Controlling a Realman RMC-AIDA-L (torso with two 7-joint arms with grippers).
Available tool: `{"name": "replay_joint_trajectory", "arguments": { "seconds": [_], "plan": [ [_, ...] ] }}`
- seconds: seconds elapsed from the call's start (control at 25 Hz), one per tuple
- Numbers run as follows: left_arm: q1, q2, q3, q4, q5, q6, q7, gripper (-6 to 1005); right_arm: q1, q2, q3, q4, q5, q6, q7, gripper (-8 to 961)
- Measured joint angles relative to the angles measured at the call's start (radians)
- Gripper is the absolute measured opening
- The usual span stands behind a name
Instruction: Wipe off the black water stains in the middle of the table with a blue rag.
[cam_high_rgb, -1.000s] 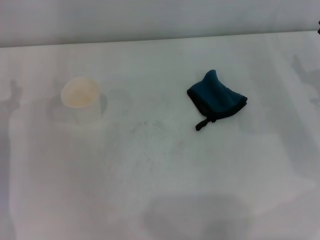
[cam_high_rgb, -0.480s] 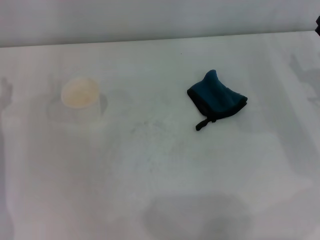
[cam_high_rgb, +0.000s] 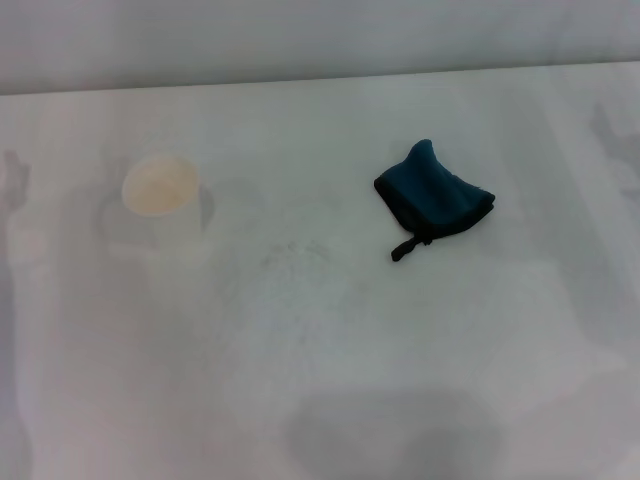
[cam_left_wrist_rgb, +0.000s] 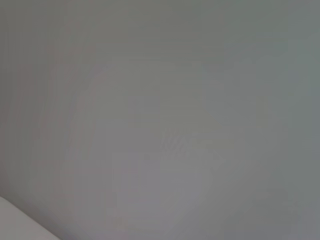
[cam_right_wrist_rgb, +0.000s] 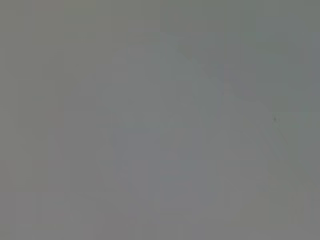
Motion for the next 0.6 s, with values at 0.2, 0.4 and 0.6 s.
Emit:
{"name": "replay_joint_trajectory", "arguments": {
  "seconds": [0.2,0.4,0.6],
  "plan": [
    [0.003,0.001,0.002,0.001,0.001,0.003,-0.039,891,0.003,0.001,-0.004,-0.006,0.0,-0.003,-0.022,871],
    [0.009,0.003,0.004,-0.007,0.006,0.01,-0.06,891,0.008,0.001,-0.004,0.0,0.0,-0.01,-0.023,871],
    [0.017,0.003,0.002,-0.007,0.004,0.008,-0.078,891,0.014,0.002,-0.009,0.001,-0.001,-0.034,-0.023,871]
  ]
}}
